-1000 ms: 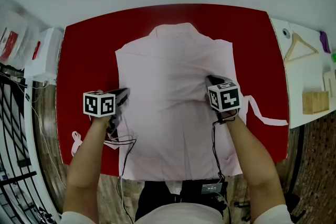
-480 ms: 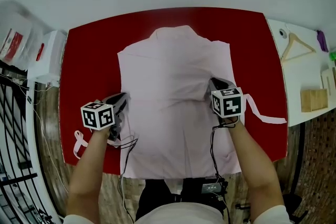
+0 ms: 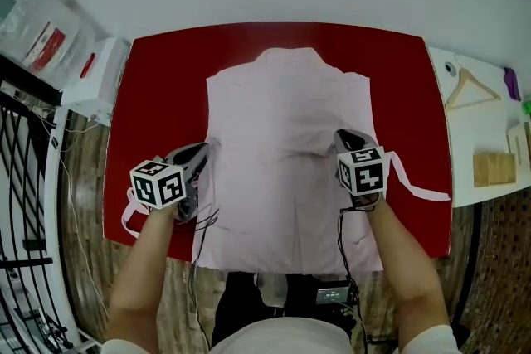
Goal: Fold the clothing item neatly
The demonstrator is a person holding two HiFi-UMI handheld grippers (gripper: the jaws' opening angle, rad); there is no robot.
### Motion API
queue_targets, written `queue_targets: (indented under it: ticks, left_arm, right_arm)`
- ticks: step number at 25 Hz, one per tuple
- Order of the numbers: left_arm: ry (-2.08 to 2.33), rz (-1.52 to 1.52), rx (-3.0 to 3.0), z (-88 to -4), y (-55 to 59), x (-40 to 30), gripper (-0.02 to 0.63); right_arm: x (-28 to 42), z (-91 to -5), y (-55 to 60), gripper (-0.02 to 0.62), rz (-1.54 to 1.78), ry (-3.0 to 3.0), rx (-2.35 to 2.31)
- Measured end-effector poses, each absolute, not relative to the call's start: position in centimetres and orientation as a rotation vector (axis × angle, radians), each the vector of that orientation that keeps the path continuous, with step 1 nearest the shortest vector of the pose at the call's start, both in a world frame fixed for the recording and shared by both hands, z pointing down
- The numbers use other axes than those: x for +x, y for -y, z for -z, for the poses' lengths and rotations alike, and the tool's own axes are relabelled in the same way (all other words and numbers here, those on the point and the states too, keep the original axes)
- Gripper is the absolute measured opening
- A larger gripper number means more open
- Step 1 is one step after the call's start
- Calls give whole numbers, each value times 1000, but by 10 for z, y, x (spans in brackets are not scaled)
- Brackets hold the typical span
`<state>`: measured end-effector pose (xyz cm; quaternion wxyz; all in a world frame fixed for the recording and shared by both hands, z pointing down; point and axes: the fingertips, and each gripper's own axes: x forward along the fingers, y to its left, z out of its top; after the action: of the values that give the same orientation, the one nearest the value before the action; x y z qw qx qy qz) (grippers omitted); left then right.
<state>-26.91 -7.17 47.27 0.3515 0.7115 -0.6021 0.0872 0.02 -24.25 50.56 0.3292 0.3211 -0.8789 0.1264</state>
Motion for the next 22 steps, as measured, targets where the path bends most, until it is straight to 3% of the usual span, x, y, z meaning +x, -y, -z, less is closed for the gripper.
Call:
queue_targets:
  ticks: [22]
  left_arm:
    - [1506, -102, 1854, -462, -41, -288, 6]
  right_arm:
    - [-51, -486, 128, 28, -318, 2284, 840]
